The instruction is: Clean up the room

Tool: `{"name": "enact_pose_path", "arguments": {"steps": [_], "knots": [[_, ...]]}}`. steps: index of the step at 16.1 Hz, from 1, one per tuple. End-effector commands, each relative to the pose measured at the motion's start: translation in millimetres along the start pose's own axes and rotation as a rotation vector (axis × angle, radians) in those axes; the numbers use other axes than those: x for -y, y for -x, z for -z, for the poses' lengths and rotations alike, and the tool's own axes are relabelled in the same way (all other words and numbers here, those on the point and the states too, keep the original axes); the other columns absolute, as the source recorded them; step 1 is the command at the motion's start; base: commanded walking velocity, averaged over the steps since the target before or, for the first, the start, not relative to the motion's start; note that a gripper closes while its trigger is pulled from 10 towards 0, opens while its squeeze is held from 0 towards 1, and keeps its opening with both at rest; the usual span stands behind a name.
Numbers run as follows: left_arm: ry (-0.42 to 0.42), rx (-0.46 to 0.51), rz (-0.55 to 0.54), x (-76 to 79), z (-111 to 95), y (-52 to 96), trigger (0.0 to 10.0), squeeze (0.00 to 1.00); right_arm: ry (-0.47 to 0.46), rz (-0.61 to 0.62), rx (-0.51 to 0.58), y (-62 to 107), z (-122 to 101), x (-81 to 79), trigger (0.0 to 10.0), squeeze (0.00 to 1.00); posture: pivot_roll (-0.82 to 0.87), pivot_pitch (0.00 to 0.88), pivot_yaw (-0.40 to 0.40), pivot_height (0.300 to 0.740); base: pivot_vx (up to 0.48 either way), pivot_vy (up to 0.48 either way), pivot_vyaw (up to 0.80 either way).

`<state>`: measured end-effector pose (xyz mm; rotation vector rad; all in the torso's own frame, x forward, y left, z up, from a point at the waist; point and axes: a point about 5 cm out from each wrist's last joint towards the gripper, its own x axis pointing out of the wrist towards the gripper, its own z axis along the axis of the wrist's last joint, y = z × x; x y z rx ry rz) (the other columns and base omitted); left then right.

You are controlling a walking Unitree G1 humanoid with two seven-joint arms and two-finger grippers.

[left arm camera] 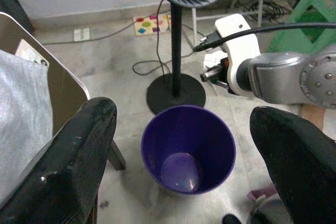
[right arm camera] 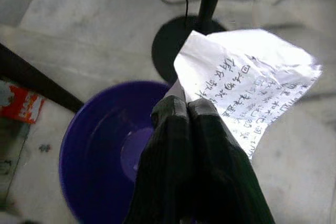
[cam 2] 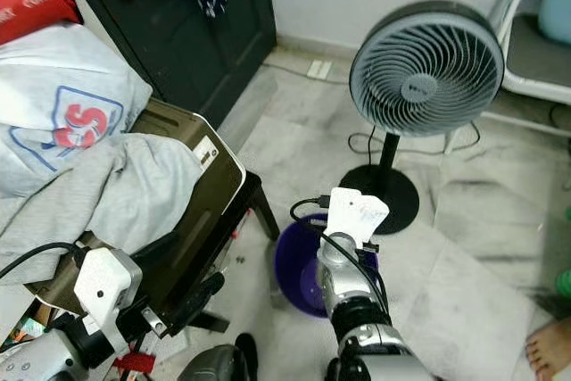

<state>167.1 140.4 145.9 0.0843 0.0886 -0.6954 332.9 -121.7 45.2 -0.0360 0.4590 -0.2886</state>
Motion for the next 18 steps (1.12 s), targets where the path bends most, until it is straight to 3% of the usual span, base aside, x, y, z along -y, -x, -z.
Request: {"name": "enact_pose_path", "arguments": {"steps": [1,2,4,8,12,15,18], "knots": [[0.001,-0.016,0.005,0.2,-1,3.0,10.0,0.0,-0.023,-0.021,-0.031,3.0,6,-8.9,10.0,0.0,0.24,0.322,0.145,0.74,0.0,0.0,0.0],[0.0,-0.015,0.006,-0.3,-2,1.3,10.0,0.0,-0.036,-0.04,-0.017,3.6,5,-12.3,10.0,0.27,0.24,0.32,0.144,0.74,0.0,0.0,0.0],[-0.001,-0.013,0.001,-1.3,-2,-1.0,10.0,0.0,-0.036,-0.041,0.001,3.2,3,-12.8,10.0,1.0,0.24,0.316,0.141,0.74,0.0,0.0,0.0],[-0.004,-0.005,-0.014,-2.6,-3,-5.1,10.0,0.0,-0.075,-0.063,0.051,0.5,-8,-12.4,10.0,1.0,0.23,0.302,0.134,0.74,0.0,0.0,0.0],[-0.022,0.025,-0.045,-9.5,-5,-15.2,10.0,0.0,-0.094,-0.178,0.149,4.2,-27,-25.2,10.0,1.0,0.22,0.268,0.118,0.74,0.0,0.0,0.0],[-0.02,0.066,-0.065,-12.2,-6,-26.1,10.0,0.0,-0.068,-0.333,0.288,14.9,-45,-32.4,10.0,1.0,0.17,0.221,0.096,0.74,0.0,0.0,0.0],[-0.019,0.116,-0.074,-15.3,-9,-42.7,10.0,0.0,0.005,-0.383,0.392,23.7,-52,-21.6,10.0,1.0,0.12,0.159,0.074,0.74,0.0,0.0,0.0]]}}
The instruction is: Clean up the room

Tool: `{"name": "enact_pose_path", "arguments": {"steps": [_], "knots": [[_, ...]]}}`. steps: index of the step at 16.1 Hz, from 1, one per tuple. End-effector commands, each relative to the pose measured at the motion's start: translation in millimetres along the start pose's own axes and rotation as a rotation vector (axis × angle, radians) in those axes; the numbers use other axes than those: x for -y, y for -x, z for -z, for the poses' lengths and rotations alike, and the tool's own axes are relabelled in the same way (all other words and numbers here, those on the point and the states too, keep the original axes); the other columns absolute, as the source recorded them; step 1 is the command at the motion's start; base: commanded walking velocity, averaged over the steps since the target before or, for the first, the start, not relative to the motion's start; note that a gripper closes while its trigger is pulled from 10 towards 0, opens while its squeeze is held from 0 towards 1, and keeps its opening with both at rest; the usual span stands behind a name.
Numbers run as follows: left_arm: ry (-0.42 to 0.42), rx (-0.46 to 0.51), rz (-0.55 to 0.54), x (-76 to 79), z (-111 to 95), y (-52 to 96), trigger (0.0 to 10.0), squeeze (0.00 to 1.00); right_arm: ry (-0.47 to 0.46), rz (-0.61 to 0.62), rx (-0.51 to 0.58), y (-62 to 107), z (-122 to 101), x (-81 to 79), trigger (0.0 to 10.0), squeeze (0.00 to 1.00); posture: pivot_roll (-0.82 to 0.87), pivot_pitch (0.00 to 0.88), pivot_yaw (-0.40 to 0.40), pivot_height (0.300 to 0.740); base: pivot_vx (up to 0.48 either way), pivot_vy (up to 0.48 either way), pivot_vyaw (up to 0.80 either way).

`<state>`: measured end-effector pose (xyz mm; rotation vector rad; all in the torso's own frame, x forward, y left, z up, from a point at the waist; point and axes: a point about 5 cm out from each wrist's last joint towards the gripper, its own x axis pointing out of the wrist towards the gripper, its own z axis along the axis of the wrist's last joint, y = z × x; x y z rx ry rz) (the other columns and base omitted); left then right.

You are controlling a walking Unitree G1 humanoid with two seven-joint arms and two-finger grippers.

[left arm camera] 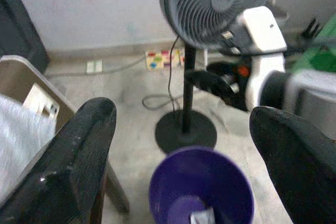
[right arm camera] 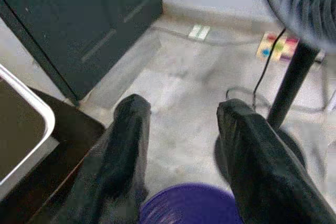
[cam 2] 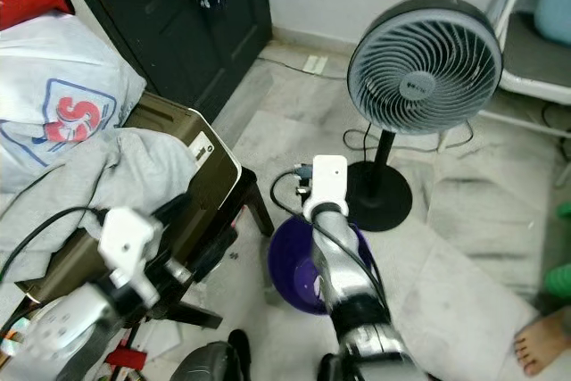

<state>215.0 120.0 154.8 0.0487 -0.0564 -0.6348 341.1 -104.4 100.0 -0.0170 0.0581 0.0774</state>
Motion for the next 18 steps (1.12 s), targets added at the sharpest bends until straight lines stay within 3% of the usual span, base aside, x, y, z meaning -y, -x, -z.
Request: {"name": "enact_pose_path", "arguments": {"steps": [1,5,8,9,11,15,16,17,18], "knots": [[-0.014,0.002,-0.024,-4.3,6,-6.8,10.0,0.0,0.05,-0.034,0.059,6.5,-9,3.6,10.0,1.0,0.08,0.116,0.067,0.74,0.0,0.0,0.0],[-0.051,0.046,-0.069,-11.1,10,-25.4,10.0,0.0,0.121,0.001,0.107,23.8,-21,32.9,10.0,1.0,0.02,0.041,0.055,0.74,0.0,0.0,0.0],[-0.086,0.09,-0.199,-30.1,9,-35.6,10.0,0.0,0.214,0.027,0.128,36.7,-23,53.6,10.0,1.0,0.01,0.0,0.029,0.74,0.0,0.0,0.0],[-0.094,0.106,-0.266,-37.8,11,-32.9,10.0,0.0,0.22,0.047,0.105,49.2,-19,64.3,10.0,1.0,0.0,0.0,0.014,0.74,0.0,0.0,0.0],[-0.09,0.116,-0.297,-41.1,13,-28.5,10.0,0.0,0.234,0.053,0.079,60.9,-12,71.3,10.0,1.0,-0.01,0.0,0.011,0.74,0.0,0.0,0.0],[-0.137,0.126,-0.339,-46.2,13,-29.5,10.0,0.0,0.224,0.073,0.056,72.3,-4,77.0,10.0,0.99,-0.02,0.0,0.011,0.74,0.0,0.0,0.0],[-0.157,0.122,-0.357,-47.6,15,-31.3,10.0,0.0,0.218,0.065,0.049,70.4,-4,75.8,10.0,0.78,-0.02,0.0,0.013,0.74,0.0,0.0,0.0],[-0.174,0.123,-0.374,-48.4,16,-32.8,10.0,0.0,0.199,0.062,0.054,66.9,-7,74.9,10.0,0.0,-0.02,0.0,0.011,0.74,0.0,0.0,0.0],[-0.176,0.125,-0.393,-49.4,17,-33.7,10.0,0.0,0.192,0.06,0.07,63.8,-12,74.3,10.0,0.0,-0.02,0.0,0.011,0.74,0.0,0.0,0.0]]}}
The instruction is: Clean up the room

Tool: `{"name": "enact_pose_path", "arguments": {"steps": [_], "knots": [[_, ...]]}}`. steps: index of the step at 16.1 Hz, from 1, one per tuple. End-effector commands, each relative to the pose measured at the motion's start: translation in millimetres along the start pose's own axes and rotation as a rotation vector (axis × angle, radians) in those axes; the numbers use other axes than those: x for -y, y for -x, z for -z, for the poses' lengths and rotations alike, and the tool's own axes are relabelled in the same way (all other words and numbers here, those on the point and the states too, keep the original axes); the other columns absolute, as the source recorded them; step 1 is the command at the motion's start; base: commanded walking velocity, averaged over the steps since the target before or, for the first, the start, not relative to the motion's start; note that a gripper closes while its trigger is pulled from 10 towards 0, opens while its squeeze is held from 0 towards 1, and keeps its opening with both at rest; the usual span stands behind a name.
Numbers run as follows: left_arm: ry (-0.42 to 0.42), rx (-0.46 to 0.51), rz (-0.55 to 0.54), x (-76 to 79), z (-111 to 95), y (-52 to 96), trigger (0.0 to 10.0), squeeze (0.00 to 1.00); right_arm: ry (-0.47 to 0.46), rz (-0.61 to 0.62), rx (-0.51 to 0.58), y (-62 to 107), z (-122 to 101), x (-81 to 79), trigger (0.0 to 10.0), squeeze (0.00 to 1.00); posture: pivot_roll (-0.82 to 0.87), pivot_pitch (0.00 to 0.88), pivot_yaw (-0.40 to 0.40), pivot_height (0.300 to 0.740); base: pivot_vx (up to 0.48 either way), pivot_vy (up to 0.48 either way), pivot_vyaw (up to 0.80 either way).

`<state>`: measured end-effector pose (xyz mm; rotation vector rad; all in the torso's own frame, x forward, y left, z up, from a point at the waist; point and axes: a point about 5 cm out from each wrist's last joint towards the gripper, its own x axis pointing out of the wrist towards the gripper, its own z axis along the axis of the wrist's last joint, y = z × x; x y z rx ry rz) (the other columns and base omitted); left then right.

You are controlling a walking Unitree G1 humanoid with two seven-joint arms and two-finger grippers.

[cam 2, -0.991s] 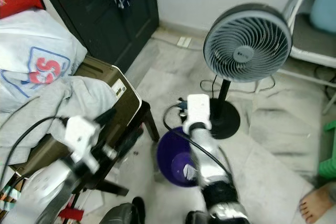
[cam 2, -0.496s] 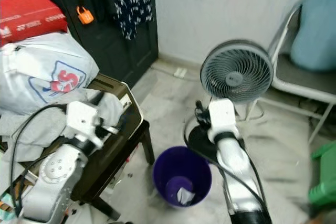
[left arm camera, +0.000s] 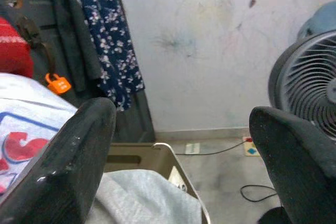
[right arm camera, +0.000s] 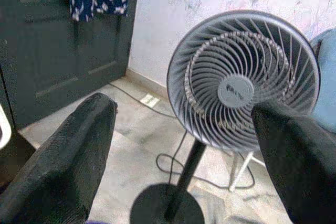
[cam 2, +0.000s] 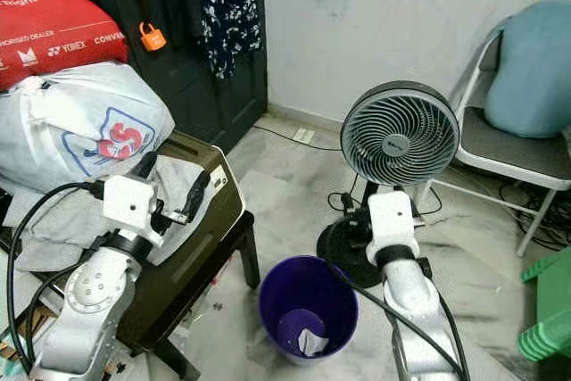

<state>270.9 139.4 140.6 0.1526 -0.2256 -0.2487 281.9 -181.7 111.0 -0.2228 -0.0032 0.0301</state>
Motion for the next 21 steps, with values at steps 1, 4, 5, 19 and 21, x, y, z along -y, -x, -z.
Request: {"name": "enact_pose_path", "arguments": {"steps": [1,4,5,19,21], "knots": [[-0.024,0.014,-0.023,-2.2,-2,-2.0,10.0,0.0,-0.014,0.008,0.031,-5.1,-10,2.6,10.0,0.0,-0.01,0.0,0.008,0.74,0.0,0.0,0.0],[-0.005,-0.015,-0.086,-7.2,4,3.4,10.0,0.0,-0.053,0.041,0.003,-7.7,-8,4.5,10.0,0.0,-0.01,0.0,0.006,0.74,0.0,0.0,0.0],[0.027,-0.035,-0.084,-9.0,8,11.5,10.0,0.0,-0.094,0.02,-0.021,-5.4,-3,0.8,10.0,0.0,-0.01,0.0,0.007,0.74,0.0,0.0,0.0],[0.003,-0.078,-0.058,-4.8,12,26.4,10.0,0.0,-0.045,0.062,-0.035,8.3,-3,-7.3,10.0,0.0,-0.05,0.0,0.031,0.74,0.0,0.0,0.0],[0.001,-0.077,-0.049,-3.6,12,28.9,10.0,0.0,-0.051,0.066,-0.047,14.2,-5,-1.2,10.0,0.0,-0.07,0.0,0.025,0.74,0.0,0.0,0.0]]}}
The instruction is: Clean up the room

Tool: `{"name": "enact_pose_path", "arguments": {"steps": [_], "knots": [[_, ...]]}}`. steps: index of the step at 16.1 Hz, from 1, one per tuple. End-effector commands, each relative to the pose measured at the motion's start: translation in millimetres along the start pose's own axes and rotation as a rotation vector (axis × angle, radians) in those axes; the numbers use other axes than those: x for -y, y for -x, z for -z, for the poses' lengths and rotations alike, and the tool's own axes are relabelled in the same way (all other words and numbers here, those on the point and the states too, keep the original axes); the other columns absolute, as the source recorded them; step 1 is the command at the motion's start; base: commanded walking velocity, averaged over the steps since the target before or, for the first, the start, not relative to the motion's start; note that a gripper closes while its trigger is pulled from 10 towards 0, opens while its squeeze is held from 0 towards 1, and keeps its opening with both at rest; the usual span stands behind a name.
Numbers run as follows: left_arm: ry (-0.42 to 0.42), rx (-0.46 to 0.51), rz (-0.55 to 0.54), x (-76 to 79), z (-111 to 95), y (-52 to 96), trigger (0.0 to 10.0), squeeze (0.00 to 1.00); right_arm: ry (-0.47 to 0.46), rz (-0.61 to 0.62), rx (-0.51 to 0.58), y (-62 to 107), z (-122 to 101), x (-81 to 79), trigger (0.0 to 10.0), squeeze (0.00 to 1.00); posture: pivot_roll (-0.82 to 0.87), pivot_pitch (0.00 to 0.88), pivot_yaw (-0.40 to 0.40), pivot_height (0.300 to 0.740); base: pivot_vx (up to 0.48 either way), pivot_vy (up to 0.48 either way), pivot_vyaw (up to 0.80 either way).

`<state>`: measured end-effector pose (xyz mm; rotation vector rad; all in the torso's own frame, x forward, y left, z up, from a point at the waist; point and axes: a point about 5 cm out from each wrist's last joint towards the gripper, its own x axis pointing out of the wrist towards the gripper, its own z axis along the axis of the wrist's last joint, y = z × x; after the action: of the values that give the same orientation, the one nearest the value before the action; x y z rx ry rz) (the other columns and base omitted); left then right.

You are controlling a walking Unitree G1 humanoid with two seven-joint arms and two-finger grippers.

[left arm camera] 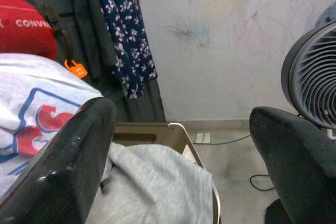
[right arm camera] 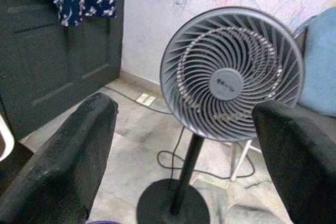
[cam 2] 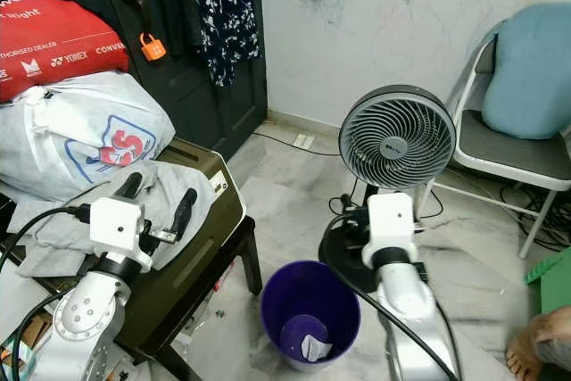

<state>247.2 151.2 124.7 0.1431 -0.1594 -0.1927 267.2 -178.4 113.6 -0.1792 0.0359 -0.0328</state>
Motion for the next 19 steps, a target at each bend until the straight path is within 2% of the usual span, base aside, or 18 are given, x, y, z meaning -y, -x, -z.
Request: {"name": "enact_pose_path", "arguments": {"steps": [1,2,3,5,6,7,9,13,14,15,19], "knots": [[-0.011,-0.011,0.003,0.1,1,2.3,10.0,0.0,-0.014,0.012,0.002,2.6,-3,4.6,10.0,0.0,-0.07,0.0,0.028,0.74,0.0,0.0,0.0],[-0.007,-0.022,0.002,0.7,2,4.7,10.0,0.0,-0.056,-0.004,0.015,6.0,-3,4.7,10.0,1.0,-0.06,0.0,0.031,0.74,0.0,0.0,0.0],[-0.001,-0.031,0.0,1.8,4,6.1,10.0,0.0,-0.038,-0.011,0.012,6.0,0,3.4,10.0,1.0,-0.06,0.0,0.037,0.74,0.0,0.0,0.0],[0.023,-0.045,0.007,6.6,6,7.1,10.0,0.0,-0.079,-0.028,0.026,0.8,-8,-3.0,10.0,1.0,-0.05,0.0,0.044,0.74,0.0,0.0,0.0],[0.036,-0.041,0.039,10.5,4,5.8,10.0,0.0,-0.093,-0.031,0.037,-2.4,-14,-7.0,10.0,0.74,-0.05,0.0,0.045,0.74,0.0,0.0,0.0],[0.035,-0.035,0.049,10.9,3,3.6,10.0,0.0,-0.091,-0.048,0.045,-3.7,-17,-11.9,10.0,0.0,-0.05,0.0,0.044,0.74,0.0,0.0,0.0],[0.019,-0.021,0.047,7.6,0,-1.7,10.0,0.0,-0.065,-0.081,0.055,-5.4,-19,-21.2,10.0,0.0,-0.05,0.0,0.038,0.74,0.0,0.0,0.0],[0.01,-0.014,0.055,9.2,-1,-2.7,10.0,0.0,-0.052,-0.097,0.05,-4.0,-18,-21.5,10.0,0.0,-0.04,0.0,0.014,0.74,0.0,0.0,0.8],[0.03,-0.022,0.055,11.0,-1,-1.7,10.0,0.0,-0.049,-0.1,0.048,-4.8,-19,-21.3,10.0,0.0,-0.04,0.0,0.011,0.74,0.0,0.0,0.8],[0.089,-0.047,0.063,14.1,3,0.0,10.0,0.0,-0.039,-0.113,0.05,-6.3,-19,-21.4,10.0,0.0,-0.04,0.0,0.007,0.74,0.0,0.0,0.8],[0.043,-0.031,0.043,11.7,3,-1.9,10.0,0.0,-0.023,-0.115,0.07,-15.5,-25,-16.8,10.0,0.0,-0.04,0.0,0.008,0.74,0.0,0.0,0.8]]}}
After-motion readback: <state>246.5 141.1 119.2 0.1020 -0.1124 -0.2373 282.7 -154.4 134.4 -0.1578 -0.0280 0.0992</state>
